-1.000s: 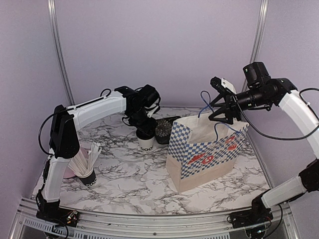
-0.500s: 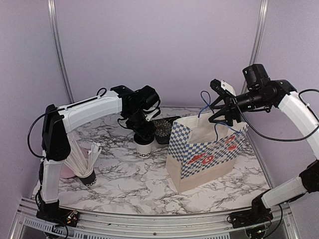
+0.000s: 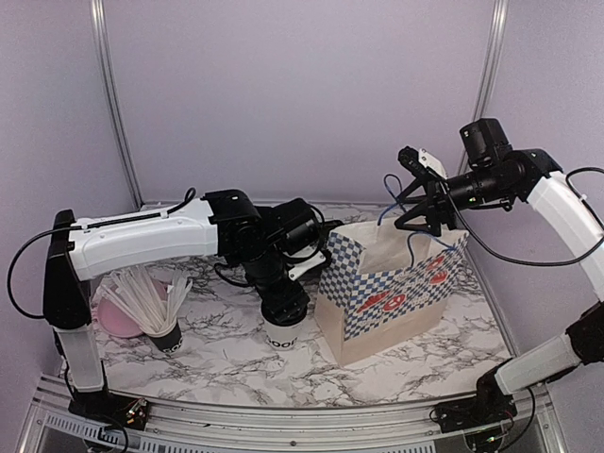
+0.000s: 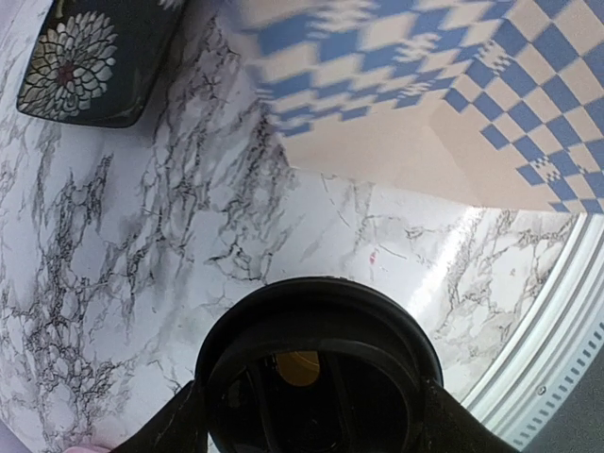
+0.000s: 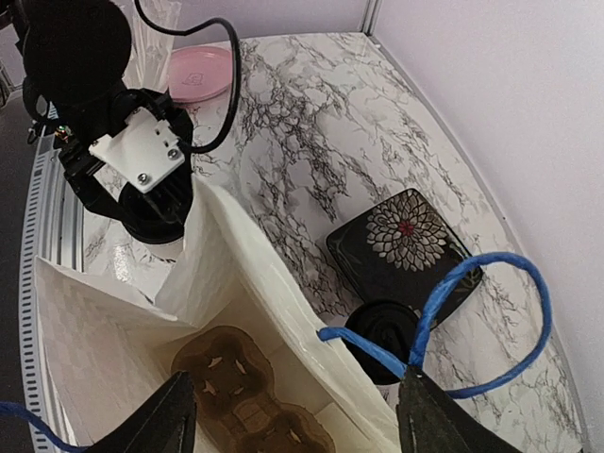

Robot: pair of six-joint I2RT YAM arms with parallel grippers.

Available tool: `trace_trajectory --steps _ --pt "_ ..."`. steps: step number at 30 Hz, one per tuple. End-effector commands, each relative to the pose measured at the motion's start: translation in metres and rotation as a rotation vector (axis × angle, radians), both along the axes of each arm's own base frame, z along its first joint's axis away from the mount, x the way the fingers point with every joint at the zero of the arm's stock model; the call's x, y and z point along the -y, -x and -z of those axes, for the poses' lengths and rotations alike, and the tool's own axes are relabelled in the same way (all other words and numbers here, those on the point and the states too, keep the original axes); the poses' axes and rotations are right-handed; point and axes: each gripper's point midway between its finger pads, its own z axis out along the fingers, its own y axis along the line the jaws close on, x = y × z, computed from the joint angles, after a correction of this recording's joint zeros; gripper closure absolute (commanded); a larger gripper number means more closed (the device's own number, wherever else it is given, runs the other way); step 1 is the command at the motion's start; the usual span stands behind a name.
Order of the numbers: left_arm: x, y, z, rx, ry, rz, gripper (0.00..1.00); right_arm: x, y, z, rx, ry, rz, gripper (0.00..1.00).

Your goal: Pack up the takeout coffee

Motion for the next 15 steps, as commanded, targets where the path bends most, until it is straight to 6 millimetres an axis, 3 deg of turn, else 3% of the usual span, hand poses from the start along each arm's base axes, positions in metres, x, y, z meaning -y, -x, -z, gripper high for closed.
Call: trace_trajectory --steps 1,10,15 --pt "-0.002 0.022 0.003 -0.016 -0.009 0.065 0.35 0.0 -0.001 -0.009 0.003 -0.022 0.008 0.3" --pt "-0.016 0.051 0.025 -0.077 -0.086 0.111 0.27 0.0 -0.001 -0.009 0.004 -0.022 0.005 0.3" --pt "-0.023 0.065 0.027 -0.093 -0.131 0.168 0.24 0.0 -0.001 -0.008 0.004 -0.022 0.001 0.3"
